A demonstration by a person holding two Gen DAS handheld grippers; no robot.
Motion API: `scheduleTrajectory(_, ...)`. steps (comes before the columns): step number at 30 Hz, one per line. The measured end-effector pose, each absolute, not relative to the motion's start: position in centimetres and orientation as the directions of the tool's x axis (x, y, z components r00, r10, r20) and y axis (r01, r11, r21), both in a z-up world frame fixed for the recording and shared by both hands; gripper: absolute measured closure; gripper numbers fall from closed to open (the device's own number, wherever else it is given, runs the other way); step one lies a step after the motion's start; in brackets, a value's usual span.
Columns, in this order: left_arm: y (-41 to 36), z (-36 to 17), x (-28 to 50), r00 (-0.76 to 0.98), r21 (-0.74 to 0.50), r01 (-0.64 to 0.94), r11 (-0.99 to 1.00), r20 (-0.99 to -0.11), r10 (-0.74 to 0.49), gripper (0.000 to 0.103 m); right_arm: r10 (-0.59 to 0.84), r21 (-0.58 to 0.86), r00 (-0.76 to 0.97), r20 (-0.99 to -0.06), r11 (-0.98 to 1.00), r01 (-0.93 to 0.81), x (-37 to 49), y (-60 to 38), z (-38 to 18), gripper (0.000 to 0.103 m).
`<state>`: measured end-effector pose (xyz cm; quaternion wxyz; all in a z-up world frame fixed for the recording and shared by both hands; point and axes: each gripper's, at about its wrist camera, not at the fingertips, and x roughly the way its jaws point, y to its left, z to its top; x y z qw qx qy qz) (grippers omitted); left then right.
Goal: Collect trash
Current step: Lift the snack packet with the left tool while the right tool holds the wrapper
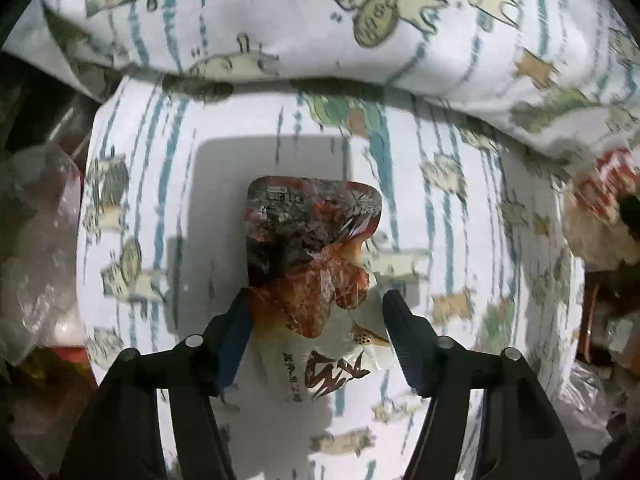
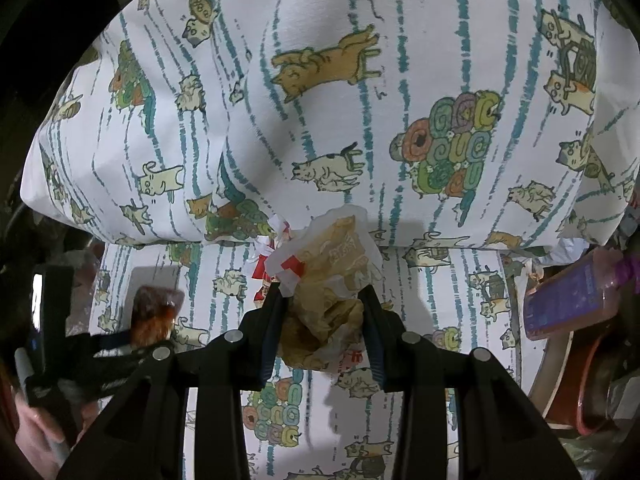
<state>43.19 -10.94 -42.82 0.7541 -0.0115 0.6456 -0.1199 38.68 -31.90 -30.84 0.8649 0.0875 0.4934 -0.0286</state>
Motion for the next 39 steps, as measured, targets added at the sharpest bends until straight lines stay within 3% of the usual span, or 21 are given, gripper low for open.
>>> scheduleTrajectory(9, -9.1, -41.2, 42.1, 0.195, -0.181, 0.191, 0.965, -0.956, -0.218, 0.045, 0.040, 0.112, 0.525, -0.850, 0.988, 0.105, 37.6, -30.8, -30.8, 0.067)
scheduleTrajectory(19, -9.6, -34.0, 41.3, 0.369, -0.162, 0.273, 0.948, -0.893, -0.259, 0.045, 0.106, 0.170, 0.584, -0.805, 0.984, 0.055, 36.0, -30.5, -28.8, 0.067)
scheduleTrajectory(23, -10.3, -35.9, 41.3, 0.285, -0.131, 0.301, 0.944, -0.933, -0.220, 0.041, 0.114, 0.180, 0.584, -0.804, 0.982, 0.056, 35.8, -30.7, -28.6, 0.067)
scheduleTrajectory(29, -12.1, -42.7, 40.8, 0.157, 0.054, 0.349, 0.935, -0.988, -0.002, 0.035, 0.089, 0.155, 0.573, -0.815, 0.986, 0.068, 35.9, -31.1, -29.0, 0.067)
scheduleTrajectory(34, -12.0, -42.7, 40.9, 0.174, 0.044, 0.353, 0.934, -0.984, -0.019, 0.032, 0.087, 0.163, 0.574, -0.814, 0.983, 0.081, 36.0, -31.9, -28.8, 0.067)
scheduleTrajectory(36, -11.9, -42.8, 41.4, 0.173, 0.027, 0.328, 0.944, -0.984, -0.032, 0.025, 0.085, 0.165, 0.577, -0.812, 0.982, 0.088, 36.0, -32.1, -28.7, 0.067)
scheduleTrajectory(39, -11.4, -43.0, 42.4, 0.156, -0.021, 0.286, 0.958, -0.985, -0.068, 0.022, 0.089, 0.171, 0.574, -0.814, 0.981, 0.090, 36.1, -32.1, -28.8, 0.067)
